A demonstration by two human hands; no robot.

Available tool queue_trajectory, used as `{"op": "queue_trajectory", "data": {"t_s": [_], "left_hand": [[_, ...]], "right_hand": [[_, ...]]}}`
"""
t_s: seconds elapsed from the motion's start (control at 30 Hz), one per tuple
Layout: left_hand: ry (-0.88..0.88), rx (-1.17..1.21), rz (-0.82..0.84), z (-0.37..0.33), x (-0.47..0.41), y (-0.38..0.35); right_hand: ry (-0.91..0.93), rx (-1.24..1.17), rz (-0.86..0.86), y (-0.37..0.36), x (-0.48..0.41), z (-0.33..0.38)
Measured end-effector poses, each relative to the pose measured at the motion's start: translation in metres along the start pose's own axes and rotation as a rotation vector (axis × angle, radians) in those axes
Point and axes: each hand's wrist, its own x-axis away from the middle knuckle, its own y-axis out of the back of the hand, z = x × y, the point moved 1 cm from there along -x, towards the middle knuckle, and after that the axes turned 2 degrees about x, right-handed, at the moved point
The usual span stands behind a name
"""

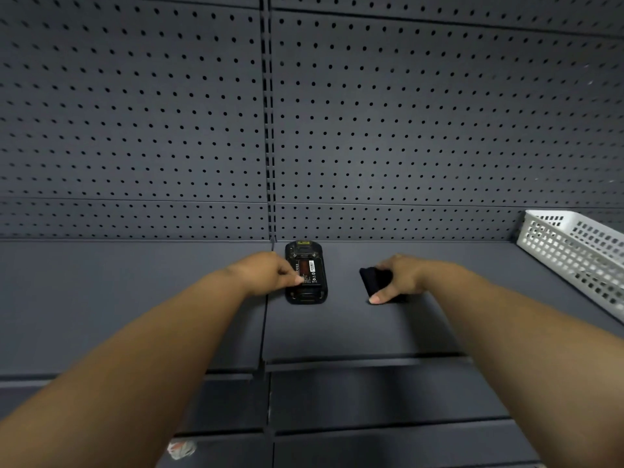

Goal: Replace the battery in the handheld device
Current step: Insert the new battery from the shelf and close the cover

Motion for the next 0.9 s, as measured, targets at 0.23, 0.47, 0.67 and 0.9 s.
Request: {"op": "queue_trajectory", "data": {"t_s": [0.23,0.47,0.67,0.9], "left_hand": [[0.026,-0.005,-0.020,-0.005,0.002,0.003],[0.022,0.016,-0.037,-0.005,0.006,0.002],[-0.005,-0.006,-0.064,-0.004,0.005,0.001],[-0.005,-0.013,-0.118,0.002,0.005,-0.003]], "right_hand": [[-0.075,0.080,0.033,-0.001,-0.007,-0.004],[-0.058,-0.082,-0.068,0.005,-0.011,0.000],[0.146,-0.708,-0.185,0.022,-0.016,0.006],[0.224,-1.082,-0.291,0.023,-0.030,0.046]]}}
